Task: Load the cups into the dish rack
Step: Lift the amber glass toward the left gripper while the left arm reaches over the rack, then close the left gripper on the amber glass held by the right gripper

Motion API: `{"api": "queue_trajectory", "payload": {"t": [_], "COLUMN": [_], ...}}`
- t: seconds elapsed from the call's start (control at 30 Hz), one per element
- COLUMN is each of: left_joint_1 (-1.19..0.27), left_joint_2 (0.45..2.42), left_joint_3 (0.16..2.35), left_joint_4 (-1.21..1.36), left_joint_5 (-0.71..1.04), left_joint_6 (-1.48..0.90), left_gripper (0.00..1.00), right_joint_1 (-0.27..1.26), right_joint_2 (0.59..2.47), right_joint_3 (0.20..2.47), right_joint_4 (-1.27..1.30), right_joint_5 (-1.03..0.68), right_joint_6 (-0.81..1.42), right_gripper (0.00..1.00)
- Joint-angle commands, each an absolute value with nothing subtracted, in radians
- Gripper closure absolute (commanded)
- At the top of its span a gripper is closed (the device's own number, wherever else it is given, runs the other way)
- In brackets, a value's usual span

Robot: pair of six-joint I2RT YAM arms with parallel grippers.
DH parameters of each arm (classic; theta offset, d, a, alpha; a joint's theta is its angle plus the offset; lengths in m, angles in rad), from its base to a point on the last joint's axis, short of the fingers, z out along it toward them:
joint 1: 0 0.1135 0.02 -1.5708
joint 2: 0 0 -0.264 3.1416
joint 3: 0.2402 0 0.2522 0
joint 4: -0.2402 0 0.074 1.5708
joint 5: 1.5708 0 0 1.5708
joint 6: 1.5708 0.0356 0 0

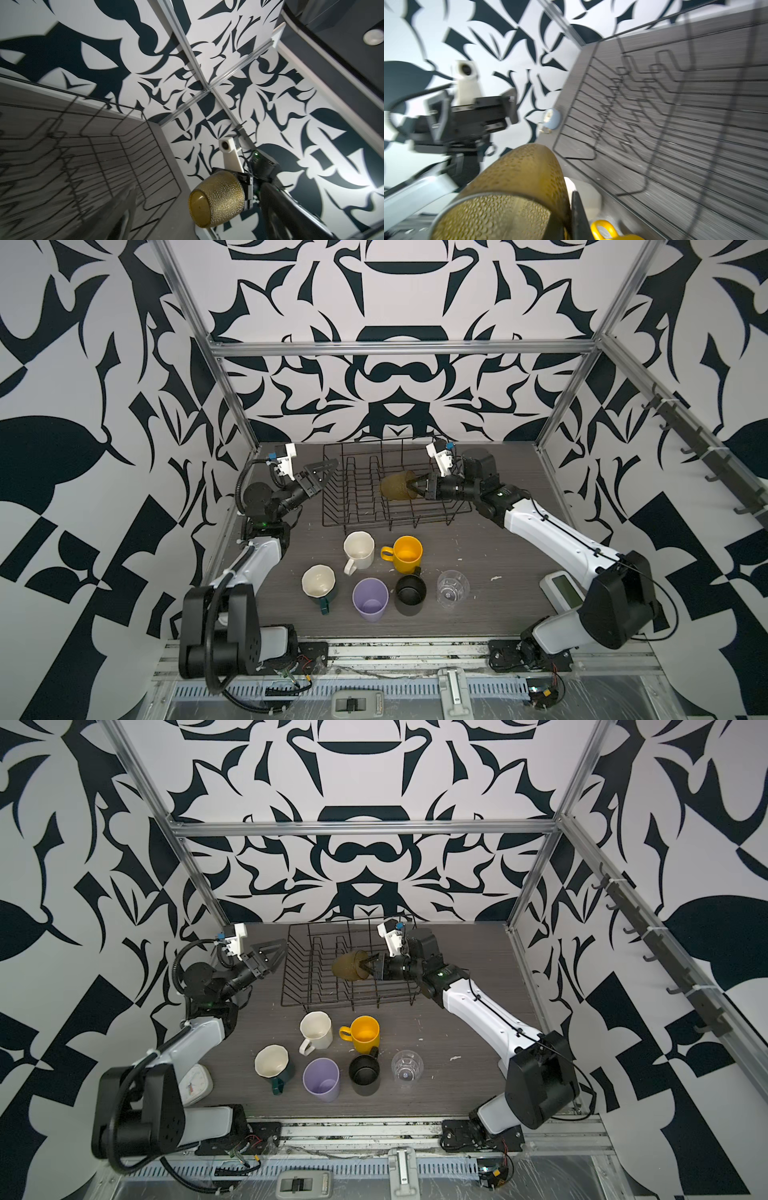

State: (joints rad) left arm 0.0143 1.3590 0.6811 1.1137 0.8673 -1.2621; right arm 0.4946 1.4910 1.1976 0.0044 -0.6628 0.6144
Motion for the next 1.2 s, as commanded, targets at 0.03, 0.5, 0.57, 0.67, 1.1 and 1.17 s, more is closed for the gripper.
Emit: {"api": "queue_trajectory", "payload": {"t": [0.03,0.5,0.57,0.67,1.1,1.17], "left_joint_1": [-0.032,-0.141,-0.142,-0.146,-0.166,-0.172], "left_joint_2": [1.424,1.472,1.466,1.464,1.428,1.422], "left_joint_3": [0.723,0.751,0.747,0.746,0.728,0.727], "left_joint_4": [1.442,1.442,1.442,1.441,1.441,1.441], "left_joint_5": [0.994,1.005,1.002,1.003,1.014,1.018], "left_joint_6": [-1.456,-1.419,-1.416,-1.412,-1.396,-1.392], "left_gripper": [0.07,0.07,0.07,0.07,0.07,0.07], "right_joint_1": [0.494,0.531,0.539,0.554,0.587,0.588], "right_joint_2": [1.506,1.559,1.560,1.566,1.622,1.635], "right_joint_3": [1.246,1.312,1.317,1.327,1.384,1.393], "right_joint_4": [0.212,0.263,0.260,0.258,0.259,0.262], "right_joint_5": [-0.808,-0.860,-0.859,-0.859,-0.853,-0.853], "right_joint_6": [0.721,0.750,0.749,0.749,0.753,0.757], "right_gripper": [1.00,1.00,1.00,1.00,1.00,1.00]}}
